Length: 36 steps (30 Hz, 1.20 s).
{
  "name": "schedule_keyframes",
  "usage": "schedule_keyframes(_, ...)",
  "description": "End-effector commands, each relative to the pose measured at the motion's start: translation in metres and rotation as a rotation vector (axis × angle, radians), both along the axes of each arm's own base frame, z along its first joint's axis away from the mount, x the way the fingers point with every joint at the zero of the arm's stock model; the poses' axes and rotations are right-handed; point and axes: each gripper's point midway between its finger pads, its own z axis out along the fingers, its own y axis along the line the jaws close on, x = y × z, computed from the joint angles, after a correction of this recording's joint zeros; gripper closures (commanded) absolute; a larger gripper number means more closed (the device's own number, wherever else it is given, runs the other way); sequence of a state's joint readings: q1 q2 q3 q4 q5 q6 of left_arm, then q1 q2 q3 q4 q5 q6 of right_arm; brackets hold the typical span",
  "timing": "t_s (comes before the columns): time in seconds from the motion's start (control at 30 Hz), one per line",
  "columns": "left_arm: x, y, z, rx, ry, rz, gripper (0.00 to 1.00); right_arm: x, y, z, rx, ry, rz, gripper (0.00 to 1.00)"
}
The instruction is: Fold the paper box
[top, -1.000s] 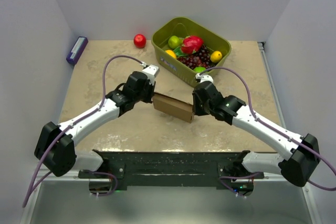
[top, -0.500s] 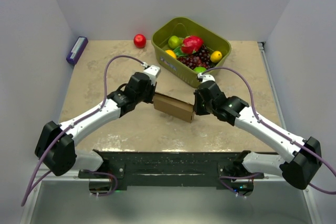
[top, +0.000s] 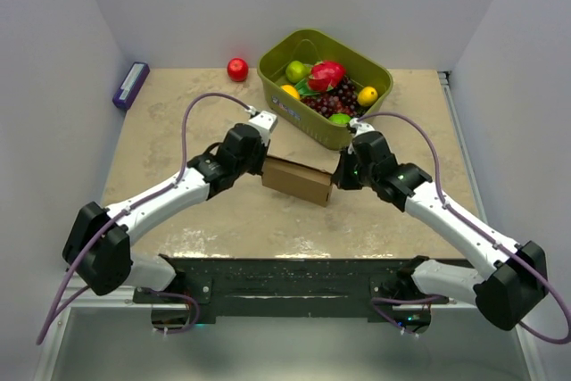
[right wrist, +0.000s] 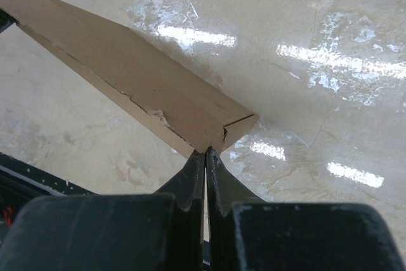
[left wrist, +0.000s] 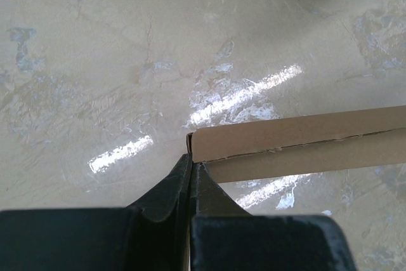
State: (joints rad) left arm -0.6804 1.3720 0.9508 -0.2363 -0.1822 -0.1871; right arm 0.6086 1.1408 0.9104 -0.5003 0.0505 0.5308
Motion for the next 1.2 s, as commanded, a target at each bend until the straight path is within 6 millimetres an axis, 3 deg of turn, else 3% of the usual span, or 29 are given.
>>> schedule_keyframes(0.0,-0.032,0.03,-0.061,0.219,0.181,-0.009,1.0,-0.001,0.009,-0.002,0.098,0.023,0.066,1.0)
schedule_keyframes(0.4,-0.037,0.033,-0.07,0.296,0.175,-0.006,1.0,0.008,-0.001,0.014,0.208,0.027,0.077,1.0)
schedule_keyframes(0.63,-0.039,0.033,-0.071,0.31,0.169,-0.011,1.0,0.007,0.006,0.019,0.268,0.036,0.098,1.0)
schedule_keyframes(1.17,-0.048,0.032,-0.079,0.376,0.165,-0.022,1.0,0.018,-0.005,0.031,0.363,0.011,0.022,1.0)
